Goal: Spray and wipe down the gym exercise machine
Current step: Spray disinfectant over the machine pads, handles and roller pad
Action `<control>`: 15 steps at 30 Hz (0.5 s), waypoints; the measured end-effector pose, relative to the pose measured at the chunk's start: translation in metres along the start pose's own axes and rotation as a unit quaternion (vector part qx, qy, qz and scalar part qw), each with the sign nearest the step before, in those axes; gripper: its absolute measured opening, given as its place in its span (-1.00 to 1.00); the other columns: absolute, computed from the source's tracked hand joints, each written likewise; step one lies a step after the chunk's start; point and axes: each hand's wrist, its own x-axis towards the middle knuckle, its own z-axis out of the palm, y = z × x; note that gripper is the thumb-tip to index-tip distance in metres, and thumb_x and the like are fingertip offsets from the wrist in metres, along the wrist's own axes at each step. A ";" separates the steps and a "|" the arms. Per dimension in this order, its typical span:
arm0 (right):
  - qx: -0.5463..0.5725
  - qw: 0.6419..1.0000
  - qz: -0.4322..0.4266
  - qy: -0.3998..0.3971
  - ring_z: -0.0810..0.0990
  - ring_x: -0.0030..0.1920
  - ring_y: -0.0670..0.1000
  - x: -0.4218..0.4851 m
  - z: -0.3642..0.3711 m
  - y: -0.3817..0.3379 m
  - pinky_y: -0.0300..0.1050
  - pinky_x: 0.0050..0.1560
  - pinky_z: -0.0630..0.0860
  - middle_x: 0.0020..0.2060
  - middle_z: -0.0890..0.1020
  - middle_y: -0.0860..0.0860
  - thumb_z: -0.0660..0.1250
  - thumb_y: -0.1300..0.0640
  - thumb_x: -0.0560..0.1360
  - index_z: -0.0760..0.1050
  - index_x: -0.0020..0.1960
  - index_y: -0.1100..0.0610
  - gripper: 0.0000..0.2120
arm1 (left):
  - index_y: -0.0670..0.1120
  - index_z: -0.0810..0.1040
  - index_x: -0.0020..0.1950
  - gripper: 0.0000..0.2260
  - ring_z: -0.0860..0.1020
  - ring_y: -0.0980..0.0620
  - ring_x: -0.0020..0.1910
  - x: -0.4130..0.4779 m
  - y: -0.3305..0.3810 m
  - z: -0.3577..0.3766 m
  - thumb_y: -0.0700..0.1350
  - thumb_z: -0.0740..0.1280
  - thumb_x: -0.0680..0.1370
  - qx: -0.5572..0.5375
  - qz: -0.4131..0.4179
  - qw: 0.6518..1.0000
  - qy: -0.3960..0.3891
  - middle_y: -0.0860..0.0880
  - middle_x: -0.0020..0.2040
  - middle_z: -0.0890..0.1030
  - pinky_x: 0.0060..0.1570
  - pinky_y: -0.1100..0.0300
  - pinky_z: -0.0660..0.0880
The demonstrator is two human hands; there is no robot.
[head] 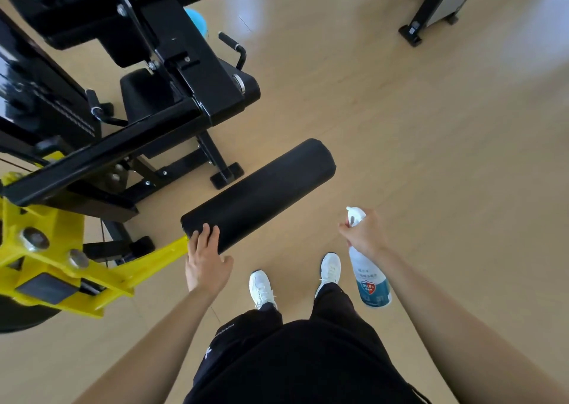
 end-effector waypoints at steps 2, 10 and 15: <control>-0.004 1.000 -0.002 -0.004 0.57 -0.44 0.09 0.000 0.000 -0.003 -0.08 -0.27 0.57 -0.32 0.58 0.10 0.38 0.25 0.50 0.44 0.04 -0.05 -0.75 | 0.02 0.36 0.59 -0.39 0.16 -0.07 0.60 -0.016 -0.001 0.010 -0.08 0.41 0.53 -0.016 -0.002 0.999 -0.028 0.02 0.65 0.23 0.47 -0.06 0.35; -0.041 0.999 0.012 0.003 0.56 -0.50 0.03 0.007 -0.009 -0.004 -0.13 -0.32 0.53 -0.38 0.61 0.15 0.47 0.18 0.44 0.50 -0.14 0.18 -0.85 | -0.03 0.63 0.36 -0.59 0.38 -0.10 0.48 -0.020 0.005 0.014 -0.17 0.45 0.50 -0.110 0.005 0.994 0.015 -0.03 0.49 0.50 0.44 -0.08 0.37; -0.045 0.999 0.015 0.009 0.55 -0.52 0.01 0.012 -0.009 -0.003 -0.12 -0.32 0.53 -0.38 0.54 0.08 0.37 0.24 0.43 0.54 -0.06 0.13 -0.90 | -0.08 0.58 0.40 -0.57 0.35 -0.20 0.47 0.013 0.012 -0.019 -0.18 0.44 0.51 -0.091 0.011 0.992 0.087 -0.12 0.51 0.44 0.40 -0.18 0.38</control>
